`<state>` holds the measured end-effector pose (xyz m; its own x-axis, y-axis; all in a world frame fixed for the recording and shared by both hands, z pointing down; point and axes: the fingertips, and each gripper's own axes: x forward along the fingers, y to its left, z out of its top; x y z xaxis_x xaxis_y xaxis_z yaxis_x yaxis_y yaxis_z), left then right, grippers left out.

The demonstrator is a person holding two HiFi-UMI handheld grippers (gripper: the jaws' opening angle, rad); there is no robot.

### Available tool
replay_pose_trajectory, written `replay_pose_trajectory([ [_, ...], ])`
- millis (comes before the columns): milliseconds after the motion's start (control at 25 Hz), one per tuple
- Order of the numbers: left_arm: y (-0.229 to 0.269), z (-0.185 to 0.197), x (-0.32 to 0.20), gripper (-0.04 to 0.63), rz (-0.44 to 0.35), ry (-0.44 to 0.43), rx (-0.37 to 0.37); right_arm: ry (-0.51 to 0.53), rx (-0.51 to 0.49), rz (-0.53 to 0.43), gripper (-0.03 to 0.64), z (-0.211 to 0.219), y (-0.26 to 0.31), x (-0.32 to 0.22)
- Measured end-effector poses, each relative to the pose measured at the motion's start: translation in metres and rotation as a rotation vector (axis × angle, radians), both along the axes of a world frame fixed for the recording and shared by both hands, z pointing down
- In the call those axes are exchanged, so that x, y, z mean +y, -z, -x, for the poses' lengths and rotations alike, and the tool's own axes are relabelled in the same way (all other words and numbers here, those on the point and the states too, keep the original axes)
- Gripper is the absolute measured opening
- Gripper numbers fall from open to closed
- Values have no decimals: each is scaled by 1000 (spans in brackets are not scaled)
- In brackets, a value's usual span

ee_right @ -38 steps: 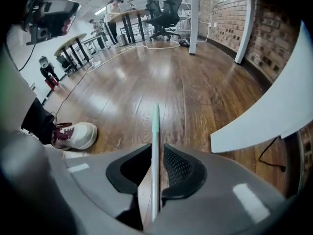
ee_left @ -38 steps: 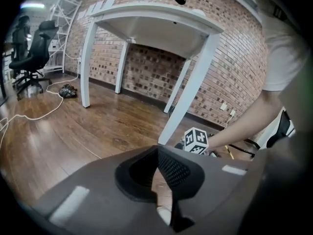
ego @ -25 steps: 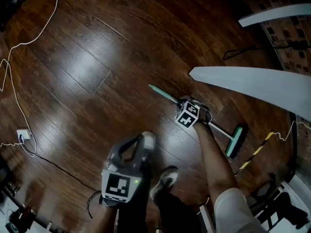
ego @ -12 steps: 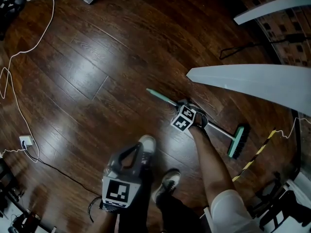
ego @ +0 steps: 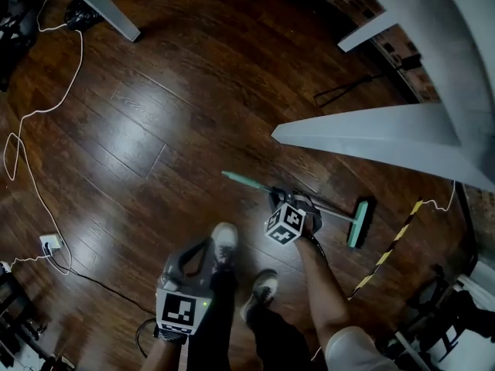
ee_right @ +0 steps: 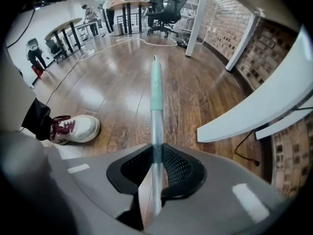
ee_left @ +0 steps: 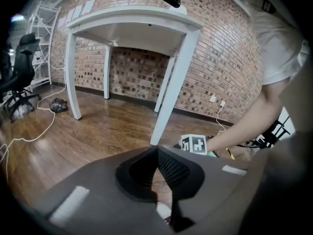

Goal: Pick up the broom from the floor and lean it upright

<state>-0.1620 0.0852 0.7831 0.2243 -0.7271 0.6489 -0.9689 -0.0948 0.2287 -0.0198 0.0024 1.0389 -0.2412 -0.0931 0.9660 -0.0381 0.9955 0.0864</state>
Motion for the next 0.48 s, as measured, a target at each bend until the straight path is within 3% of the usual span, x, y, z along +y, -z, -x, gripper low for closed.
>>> replay_pose_trajectory([
  [160, 47, -12, -1, -2, 3, -94, -1, 17, -62, -38, 84, -18, 76, 10],
  [320, 114, -30, -32, -2, -109, -210, 28, -19, -110, -76, 84, -44, 149, 2],
  [480, 169, -53, -57, -2, -181, -328, 45, -127, -158, -140, 87, -73, 220, -22],
])
